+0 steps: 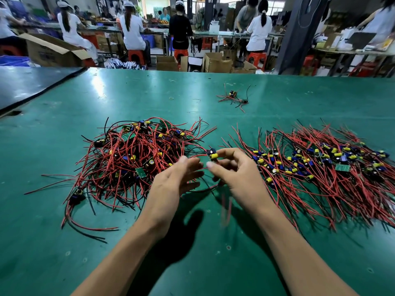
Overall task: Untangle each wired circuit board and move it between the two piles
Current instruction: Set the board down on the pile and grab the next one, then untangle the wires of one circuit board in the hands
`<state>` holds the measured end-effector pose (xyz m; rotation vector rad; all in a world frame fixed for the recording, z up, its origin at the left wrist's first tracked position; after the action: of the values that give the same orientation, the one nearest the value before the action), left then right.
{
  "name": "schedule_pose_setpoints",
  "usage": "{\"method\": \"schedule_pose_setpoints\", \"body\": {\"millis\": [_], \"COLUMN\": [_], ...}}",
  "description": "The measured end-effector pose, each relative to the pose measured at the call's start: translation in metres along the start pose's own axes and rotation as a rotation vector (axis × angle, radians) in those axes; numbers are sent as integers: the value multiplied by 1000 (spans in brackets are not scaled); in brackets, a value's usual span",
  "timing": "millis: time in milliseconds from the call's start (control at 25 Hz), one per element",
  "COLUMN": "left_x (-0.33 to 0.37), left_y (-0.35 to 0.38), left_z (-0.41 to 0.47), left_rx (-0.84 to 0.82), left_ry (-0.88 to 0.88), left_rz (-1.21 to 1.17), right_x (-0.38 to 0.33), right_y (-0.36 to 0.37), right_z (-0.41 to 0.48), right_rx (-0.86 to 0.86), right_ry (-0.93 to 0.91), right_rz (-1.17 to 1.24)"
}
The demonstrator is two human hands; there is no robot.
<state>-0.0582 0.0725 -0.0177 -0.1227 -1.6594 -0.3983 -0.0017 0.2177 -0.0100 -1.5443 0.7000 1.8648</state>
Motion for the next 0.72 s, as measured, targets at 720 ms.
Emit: {"method": "schedule_pose_setpoints", "body": {"millis": [720], "left_x": [5], "left_y": [-23], "left_z": [11], "left_rx": [250], "left_ry": [487], "left_rz": [867], "right_x": [-4], "right_y": [-40], "right_z": [16], "right_rx": [315], "right_ry": [-364], "right_rz": [-596]}}
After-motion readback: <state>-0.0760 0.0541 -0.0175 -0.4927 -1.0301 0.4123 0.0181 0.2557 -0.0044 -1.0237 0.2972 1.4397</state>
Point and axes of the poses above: each hand's wrist, its own z-axis towards the middle knuckle, its own y-axis out of the palm, x = y × z, the point moved 7 cm from there along z, towards the middle knuckle, and after that the axes turned 14 degrees about x, right-handed, at the moved point
